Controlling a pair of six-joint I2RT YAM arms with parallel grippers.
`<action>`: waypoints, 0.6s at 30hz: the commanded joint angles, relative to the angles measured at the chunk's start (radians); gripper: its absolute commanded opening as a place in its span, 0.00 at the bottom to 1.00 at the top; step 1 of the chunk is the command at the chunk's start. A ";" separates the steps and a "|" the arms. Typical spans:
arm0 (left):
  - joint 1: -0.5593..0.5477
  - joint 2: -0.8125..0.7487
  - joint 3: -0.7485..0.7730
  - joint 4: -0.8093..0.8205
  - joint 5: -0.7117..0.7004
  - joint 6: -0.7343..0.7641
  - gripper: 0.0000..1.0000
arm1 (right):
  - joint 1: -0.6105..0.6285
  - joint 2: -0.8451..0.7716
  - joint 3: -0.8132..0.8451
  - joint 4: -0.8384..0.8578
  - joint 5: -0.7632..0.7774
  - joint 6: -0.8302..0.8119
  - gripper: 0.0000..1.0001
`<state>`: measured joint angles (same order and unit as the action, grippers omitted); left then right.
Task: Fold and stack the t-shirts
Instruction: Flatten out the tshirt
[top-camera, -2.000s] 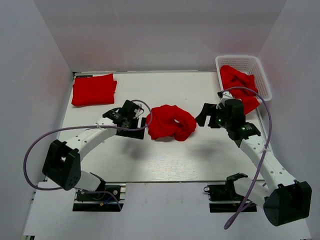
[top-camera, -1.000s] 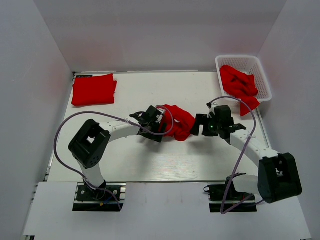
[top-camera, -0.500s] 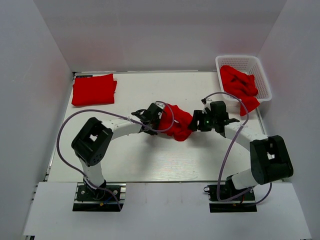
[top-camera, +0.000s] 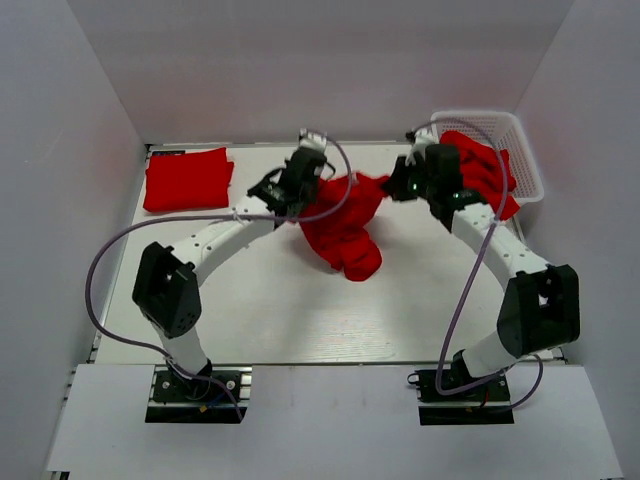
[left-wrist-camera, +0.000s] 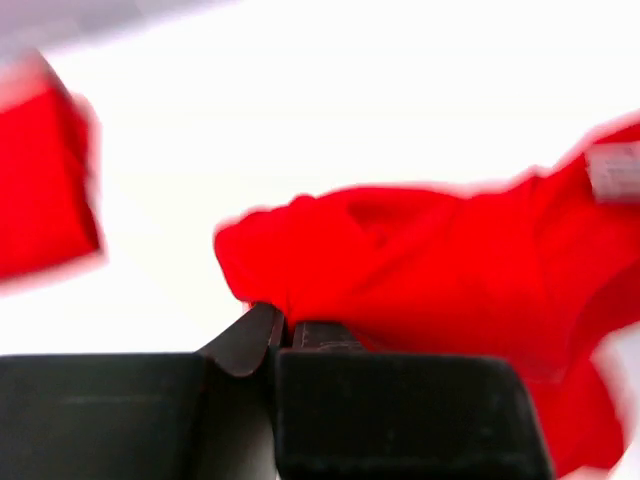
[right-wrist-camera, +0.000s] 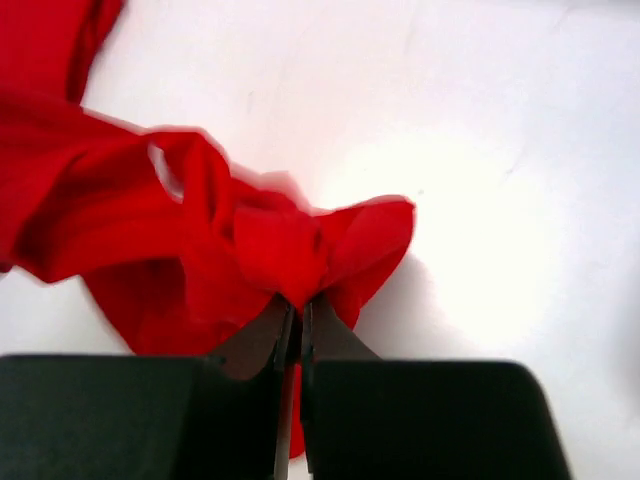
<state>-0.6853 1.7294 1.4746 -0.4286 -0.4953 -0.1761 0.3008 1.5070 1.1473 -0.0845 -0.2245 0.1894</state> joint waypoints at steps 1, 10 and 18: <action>0.050 0.037 0.295 -0.027 -0.147 0.116 0.00 | -0.014 0.031 0.339 -0.070 0.219 -0.096 0.00; 0.139 0.220 1.054 0.036 -0.100 0.480 0.00 | -0.057 0.326 1.264 -0.195 0.395 -0.246 0.00; 0.139 -0.107 0.701 0.064 0.004 0.517 0.00 | -0.054 -0.068 0.852 -0.117 0.201 -0.268 0.00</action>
<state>-0.5678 1.7630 2.2524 -0.3481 -0.5060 0.3004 0.2630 1.5589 2.0613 -0.2180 0.0418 -0.0383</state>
